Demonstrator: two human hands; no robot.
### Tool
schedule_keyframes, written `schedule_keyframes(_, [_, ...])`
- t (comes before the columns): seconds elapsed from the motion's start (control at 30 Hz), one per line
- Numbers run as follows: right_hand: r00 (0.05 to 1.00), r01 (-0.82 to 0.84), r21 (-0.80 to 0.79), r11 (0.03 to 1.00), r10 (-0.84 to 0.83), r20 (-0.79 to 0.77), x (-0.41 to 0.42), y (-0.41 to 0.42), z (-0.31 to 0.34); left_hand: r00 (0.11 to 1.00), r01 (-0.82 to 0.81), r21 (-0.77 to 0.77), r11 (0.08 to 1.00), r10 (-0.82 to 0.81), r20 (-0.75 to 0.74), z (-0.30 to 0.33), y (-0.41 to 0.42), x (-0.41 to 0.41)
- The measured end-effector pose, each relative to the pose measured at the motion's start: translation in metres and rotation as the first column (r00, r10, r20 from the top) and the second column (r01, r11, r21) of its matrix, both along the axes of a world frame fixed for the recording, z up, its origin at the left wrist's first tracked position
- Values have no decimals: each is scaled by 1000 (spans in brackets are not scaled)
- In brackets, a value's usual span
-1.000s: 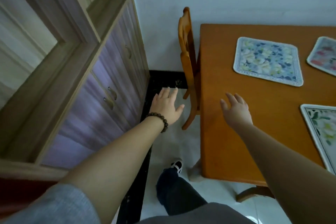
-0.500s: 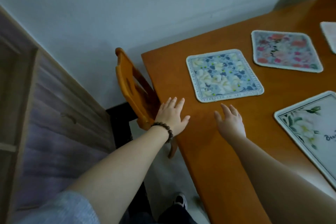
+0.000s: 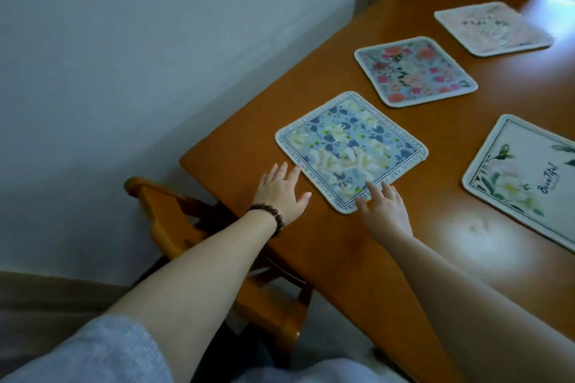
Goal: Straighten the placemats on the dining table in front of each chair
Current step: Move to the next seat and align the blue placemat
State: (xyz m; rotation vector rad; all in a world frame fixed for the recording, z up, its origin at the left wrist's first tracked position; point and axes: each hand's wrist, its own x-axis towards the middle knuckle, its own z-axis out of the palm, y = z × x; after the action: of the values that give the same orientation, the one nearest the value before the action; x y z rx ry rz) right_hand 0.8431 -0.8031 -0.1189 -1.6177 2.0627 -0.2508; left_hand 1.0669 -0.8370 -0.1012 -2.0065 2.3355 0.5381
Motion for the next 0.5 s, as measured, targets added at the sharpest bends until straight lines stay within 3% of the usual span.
schedule_keyframes(0.23, [986, 166, 67, 984, -166, -4, 59, -7, -8, 984, 175, 32, 984, -175, 21, -19, -79, 62])
schedule_keyframes(0.5, [935, 355, 114, 928, -354, -29, 74, -12, -17, 941, 325, 85, 942, -331, 65, -24, -137, 65])
